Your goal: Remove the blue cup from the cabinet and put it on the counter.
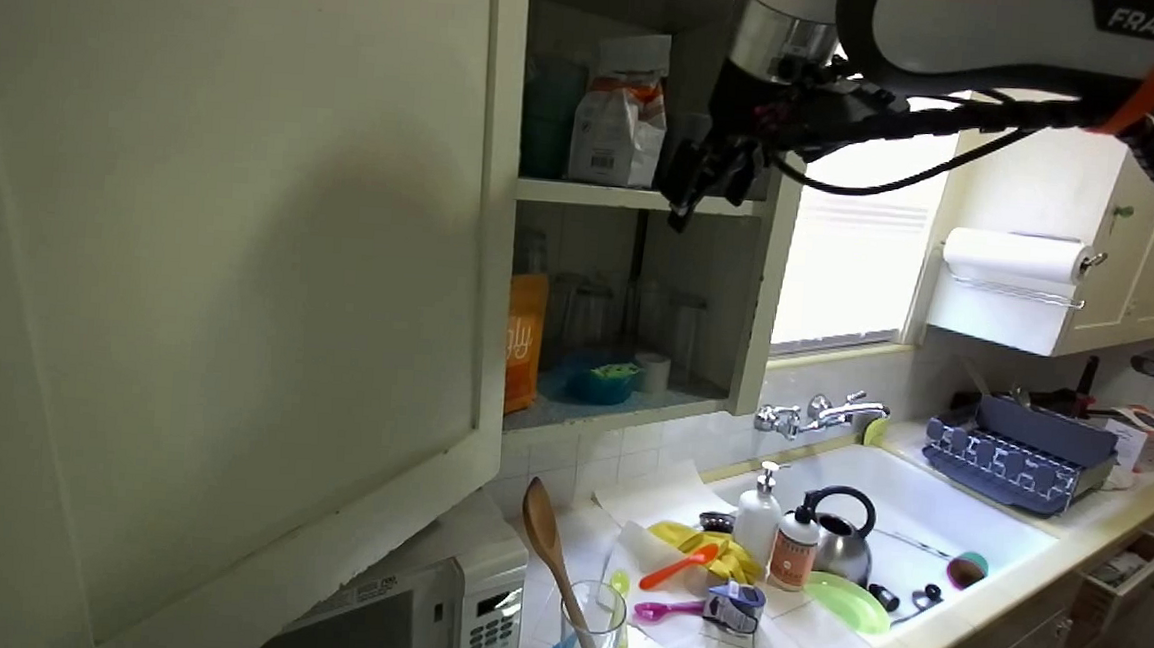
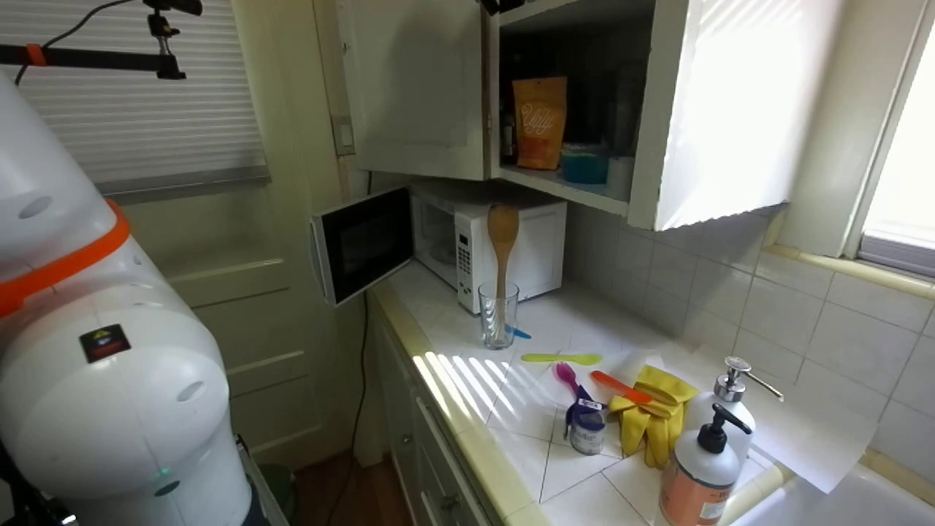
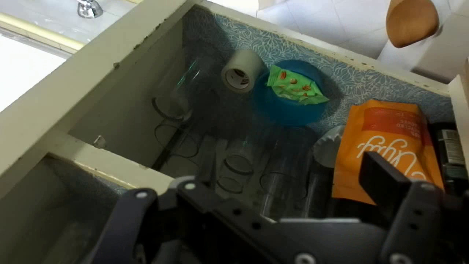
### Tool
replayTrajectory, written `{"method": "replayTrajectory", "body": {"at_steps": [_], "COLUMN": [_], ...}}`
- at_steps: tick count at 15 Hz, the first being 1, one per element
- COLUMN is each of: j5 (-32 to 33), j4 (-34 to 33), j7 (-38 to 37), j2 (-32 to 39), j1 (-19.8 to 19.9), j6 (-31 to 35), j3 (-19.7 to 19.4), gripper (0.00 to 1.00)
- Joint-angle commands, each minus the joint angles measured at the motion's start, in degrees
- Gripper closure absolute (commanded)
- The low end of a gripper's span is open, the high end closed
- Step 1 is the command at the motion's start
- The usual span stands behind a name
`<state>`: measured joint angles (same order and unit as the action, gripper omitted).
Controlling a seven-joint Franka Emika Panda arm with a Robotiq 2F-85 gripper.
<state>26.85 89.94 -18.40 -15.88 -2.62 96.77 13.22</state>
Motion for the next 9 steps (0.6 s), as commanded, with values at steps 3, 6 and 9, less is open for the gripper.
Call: {"method": "replayTrajectory", "body": {"at_steps": [3, 6, 9], "j5": [0.13, 0.14, 6.95], "j4": [-0.18, -0.17, -4.26], "j7": [-0.09, -0.10, 3.80], "j2": [0.40, 0.61, 2.94], "j1": [-0.23, -0.25, 0.14], "j6": [-0.30, -0.30, 2.54], "j3": [-0.18, -0.20, 0.74], "gripper": [0.00, 0.00, 0.00]}}
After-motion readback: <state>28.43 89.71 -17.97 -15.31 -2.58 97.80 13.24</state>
